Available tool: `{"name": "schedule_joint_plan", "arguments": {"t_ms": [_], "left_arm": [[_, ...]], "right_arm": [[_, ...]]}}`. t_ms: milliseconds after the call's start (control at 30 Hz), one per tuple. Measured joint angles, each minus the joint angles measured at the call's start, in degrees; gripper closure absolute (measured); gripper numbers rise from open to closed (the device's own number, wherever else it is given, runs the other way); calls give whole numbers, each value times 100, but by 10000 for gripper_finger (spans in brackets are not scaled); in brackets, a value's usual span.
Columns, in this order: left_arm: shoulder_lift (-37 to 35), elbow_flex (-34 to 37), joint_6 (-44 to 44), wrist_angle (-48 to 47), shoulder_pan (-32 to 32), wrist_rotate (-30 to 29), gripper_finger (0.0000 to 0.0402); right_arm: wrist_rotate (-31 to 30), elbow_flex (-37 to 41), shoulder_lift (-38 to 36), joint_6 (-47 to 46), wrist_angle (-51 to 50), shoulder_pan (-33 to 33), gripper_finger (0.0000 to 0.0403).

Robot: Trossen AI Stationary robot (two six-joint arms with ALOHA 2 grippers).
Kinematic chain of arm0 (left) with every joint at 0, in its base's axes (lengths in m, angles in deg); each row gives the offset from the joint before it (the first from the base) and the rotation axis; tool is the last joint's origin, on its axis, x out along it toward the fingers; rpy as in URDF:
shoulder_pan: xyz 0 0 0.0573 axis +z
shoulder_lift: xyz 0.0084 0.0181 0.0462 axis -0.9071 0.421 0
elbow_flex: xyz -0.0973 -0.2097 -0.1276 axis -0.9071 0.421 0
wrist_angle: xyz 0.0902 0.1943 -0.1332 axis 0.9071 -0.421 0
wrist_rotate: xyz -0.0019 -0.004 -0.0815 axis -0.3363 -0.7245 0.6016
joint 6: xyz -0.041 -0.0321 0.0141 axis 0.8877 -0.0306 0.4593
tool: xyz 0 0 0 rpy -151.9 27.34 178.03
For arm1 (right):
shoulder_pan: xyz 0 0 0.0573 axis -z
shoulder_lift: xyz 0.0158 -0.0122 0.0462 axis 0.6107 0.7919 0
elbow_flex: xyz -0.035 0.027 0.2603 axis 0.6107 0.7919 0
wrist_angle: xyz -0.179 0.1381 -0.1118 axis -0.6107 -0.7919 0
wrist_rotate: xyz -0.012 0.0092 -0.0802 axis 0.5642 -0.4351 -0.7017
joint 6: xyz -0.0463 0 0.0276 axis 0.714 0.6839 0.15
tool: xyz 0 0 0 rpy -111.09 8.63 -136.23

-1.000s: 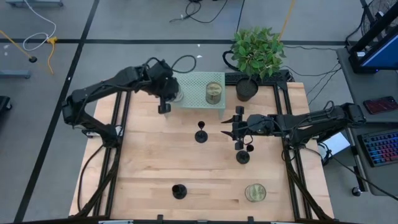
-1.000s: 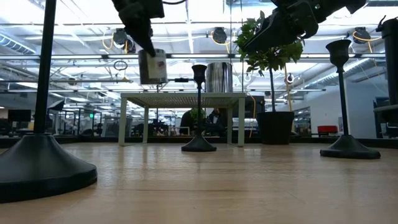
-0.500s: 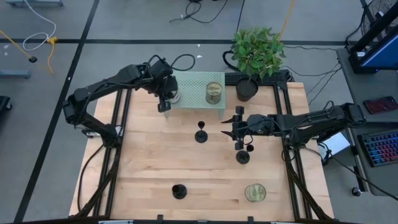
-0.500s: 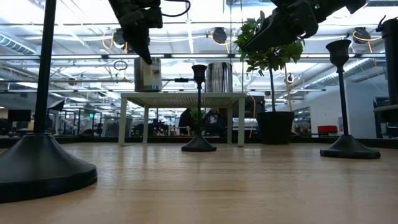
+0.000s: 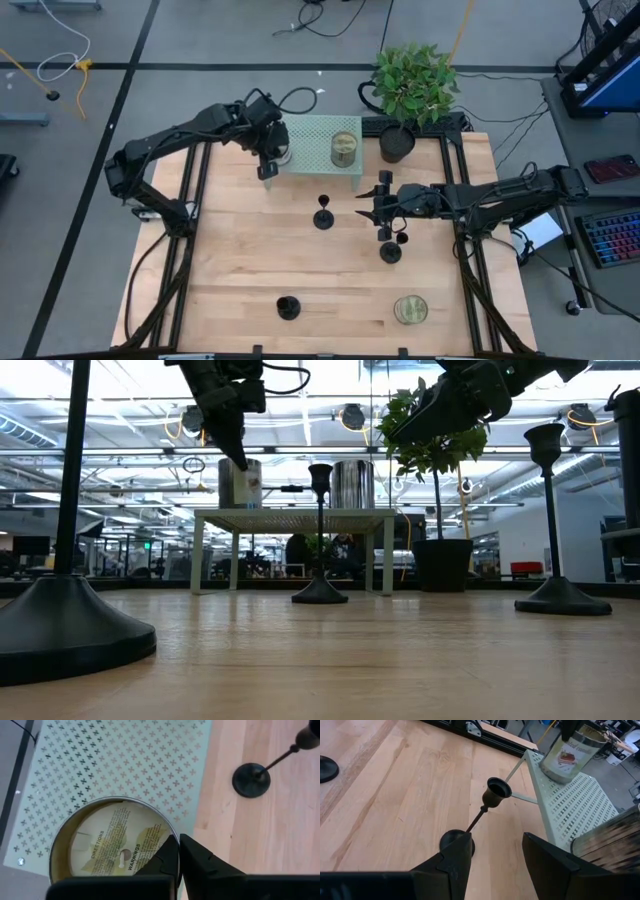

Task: Pick & Place candle stick holders
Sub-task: Put the left jar candle on the shelf, then put the jar candle on the shelf

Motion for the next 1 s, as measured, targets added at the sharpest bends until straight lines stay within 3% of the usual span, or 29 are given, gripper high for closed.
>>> {"name": "schedule_joint_plan", "arguments": {"t_ms": [133, 533, 800, 1000], "left_arm": [[4, 0, 136, 43, 0, -43, 385], [-19, 0, 15, 458, -63, -156, 293], [-220, -8, -297, 661, -262, -697, 294], [-511, -13, -316, 1053, -617, -716, 295]], "right_arm": [[0, -1, 0, 0, 0, -1, 234], [-12, 0, -41, 43, 18, -44, 234], [2, -2, -641, -33, -485, -596, 234], [4, -2, -818, -686, -1247, -1282, 234]]}}
